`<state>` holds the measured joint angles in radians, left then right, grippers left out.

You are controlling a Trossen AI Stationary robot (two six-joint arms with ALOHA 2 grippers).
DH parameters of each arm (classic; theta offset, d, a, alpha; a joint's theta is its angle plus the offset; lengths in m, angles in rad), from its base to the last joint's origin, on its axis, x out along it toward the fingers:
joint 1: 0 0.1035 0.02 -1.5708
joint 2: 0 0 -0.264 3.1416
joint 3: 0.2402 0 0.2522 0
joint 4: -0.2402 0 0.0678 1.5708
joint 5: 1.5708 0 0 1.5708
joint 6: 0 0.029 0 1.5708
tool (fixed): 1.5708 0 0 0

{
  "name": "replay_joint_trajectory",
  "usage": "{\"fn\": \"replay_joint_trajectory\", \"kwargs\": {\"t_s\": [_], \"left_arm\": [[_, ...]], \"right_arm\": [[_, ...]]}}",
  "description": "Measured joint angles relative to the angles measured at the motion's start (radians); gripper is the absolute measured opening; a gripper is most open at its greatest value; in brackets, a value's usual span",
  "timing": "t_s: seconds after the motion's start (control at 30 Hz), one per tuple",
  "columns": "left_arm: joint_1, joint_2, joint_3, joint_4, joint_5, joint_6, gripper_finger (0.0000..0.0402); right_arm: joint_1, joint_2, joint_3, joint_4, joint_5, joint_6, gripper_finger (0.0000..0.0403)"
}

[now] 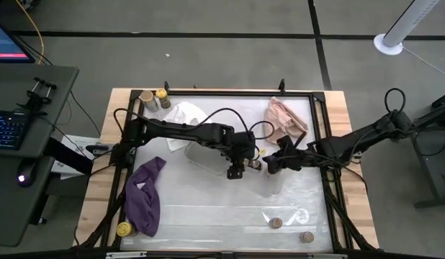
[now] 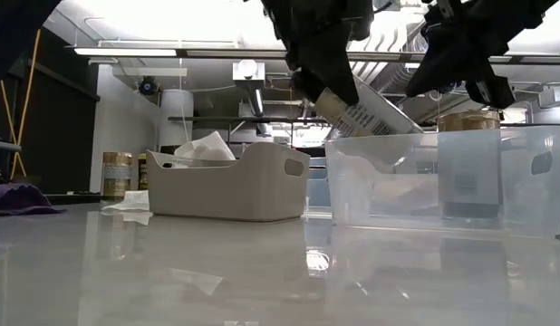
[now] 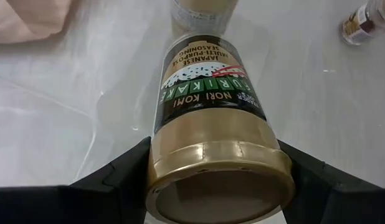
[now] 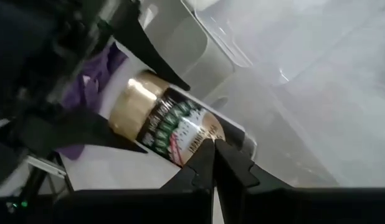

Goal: Sort spices by type
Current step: Put the right gold seasoning bottle into the bottom transparent bin

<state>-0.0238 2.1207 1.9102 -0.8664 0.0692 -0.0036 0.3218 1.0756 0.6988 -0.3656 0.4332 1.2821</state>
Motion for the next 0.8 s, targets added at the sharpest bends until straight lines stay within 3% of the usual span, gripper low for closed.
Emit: {"fn": "replay_joint_trajectory", "kwargs": {"t_s": [0.3,0.53,0.8], "left_arm": [[0.005,0.019,0.0,0.027,-0.039,0.025,0.025],[0.006,0.02,0.0,0.048,-0.06,0.061,0.025],[0.006,0.02,0.0,0.016,-0.059,0.06,0.025]], "right_arm": [[-0.001,0.068,-0.001,0.005,-0.014,-0.001,0.0001],[-0.003,0.155,-0.001,0.11,-0.012,-0.03,0.0],[-0.018,0.162,-0.001,0.127,-0.009,-0.026,0.0]]}}
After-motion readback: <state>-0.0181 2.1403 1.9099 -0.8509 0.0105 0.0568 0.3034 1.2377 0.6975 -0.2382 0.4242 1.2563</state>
